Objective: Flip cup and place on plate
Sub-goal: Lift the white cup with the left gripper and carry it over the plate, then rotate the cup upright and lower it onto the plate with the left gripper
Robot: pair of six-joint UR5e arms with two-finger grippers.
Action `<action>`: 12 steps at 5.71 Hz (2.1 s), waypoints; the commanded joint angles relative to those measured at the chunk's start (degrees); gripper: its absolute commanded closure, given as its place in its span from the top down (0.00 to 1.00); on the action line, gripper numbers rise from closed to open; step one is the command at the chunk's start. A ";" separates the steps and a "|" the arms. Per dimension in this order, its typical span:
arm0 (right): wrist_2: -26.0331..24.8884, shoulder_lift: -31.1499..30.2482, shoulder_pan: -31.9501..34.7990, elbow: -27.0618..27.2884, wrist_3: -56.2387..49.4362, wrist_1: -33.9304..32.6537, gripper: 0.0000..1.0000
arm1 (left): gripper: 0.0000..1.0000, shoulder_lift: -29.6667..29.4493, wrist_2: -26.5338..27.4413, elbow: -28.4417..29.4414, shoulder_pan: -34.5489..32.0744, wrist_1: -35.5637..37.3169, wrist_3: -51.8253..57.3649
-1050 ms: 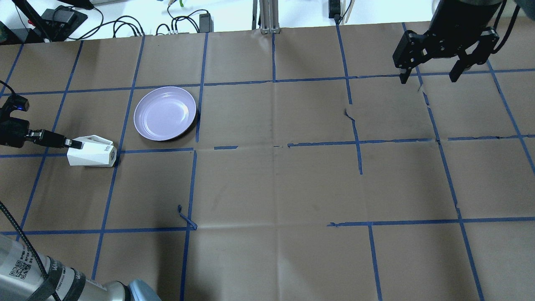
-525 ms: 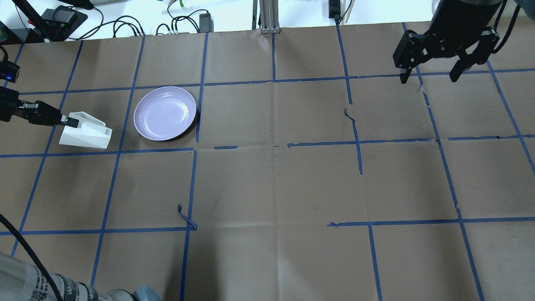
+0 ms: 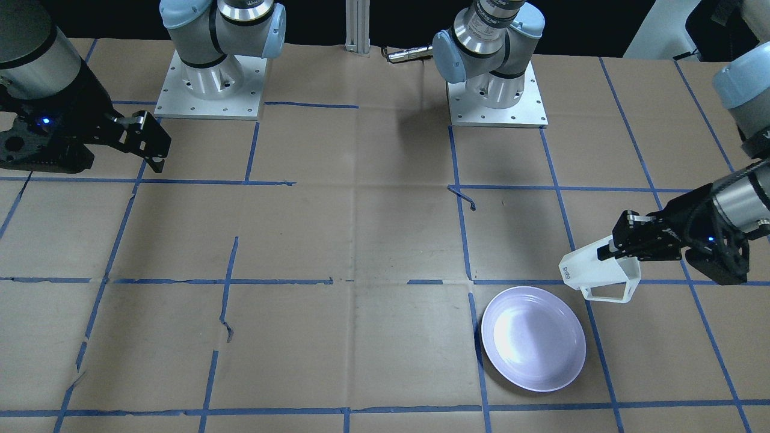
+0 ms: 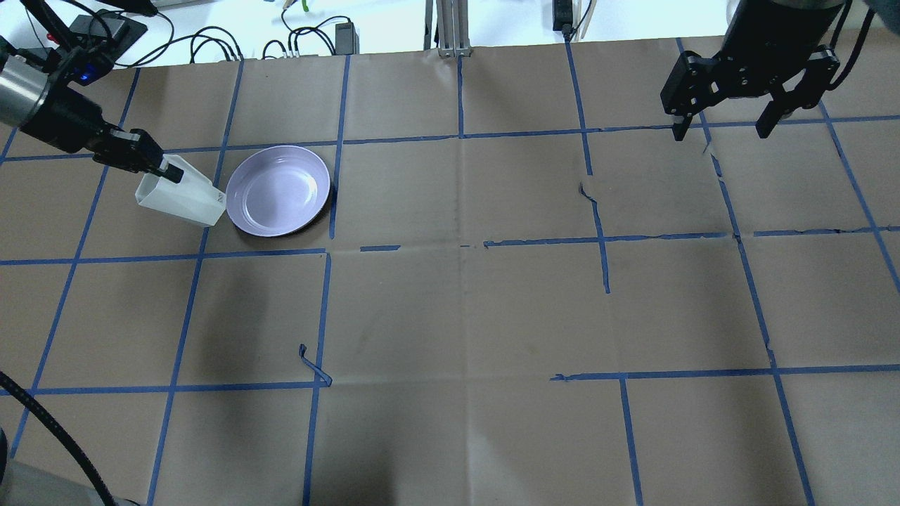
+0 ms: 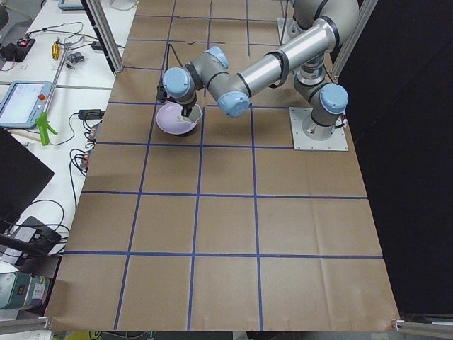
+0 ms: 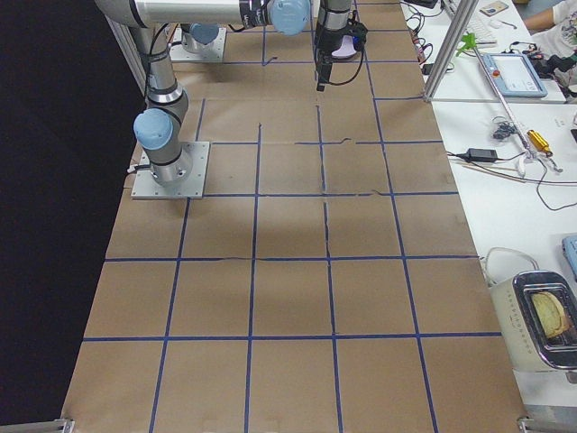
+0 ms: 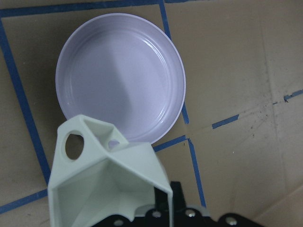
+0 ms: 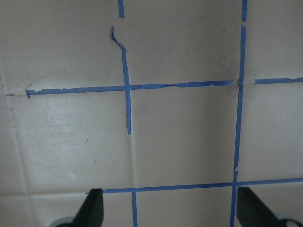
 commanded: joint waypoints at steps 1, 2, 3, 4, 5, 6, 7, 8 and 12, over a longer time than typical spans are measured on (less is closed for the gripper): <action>0.00 0.00 0.00 0.00 0.00 0.00 1.00 | 0.00 -0.60 9.81 -0.20 -7.53 7.57 -8.87; 0.00 0.00 0.00 0.00 0.00 0.00 1.00 | 0.00 -0.78 11.72 -0.38 -10.96 11.96 -13.26; 0.00 0.00 0.00 0.00 0.00 0.00 1.00 | 0.00 -1.39 14.78 -0.47 -13.00 13.49 -16.70; 0.00 0.00 0.00 0.00 0.00 0.00 1.00 | 0.00 -2.00 19.07 -1.68 -15.63 17.94 -16.82; 0.00 0.00 0.00 0.00 0.00 0.00 1.00 | 0.00 -1.49 20.60 -4.74 -16.79 23.47 -16.91; 0.00 0.00 0.00 0.00 0.00 0.00 1.00 | 0.00 -2.09 20.70 -5.64 -17.23 24.83 -16.99; 0.00 0.00 0.00 0.00 0.00 0.00 1.00 | 0.00 -3.75 20.70 -5.74 -17.50 27.80 -16.73; 0.00 0.00 0.00 0.00 0.00 0.00 1.00 | 0.00 -5.07 20.27 -5.57 -17.94 28.87 -16.38; 0.00 0.00 0.00 0.00 0.00 0.00 1.00 | 0.25 -7.11 20.52 -6.27 -19.44 29.67 -16.20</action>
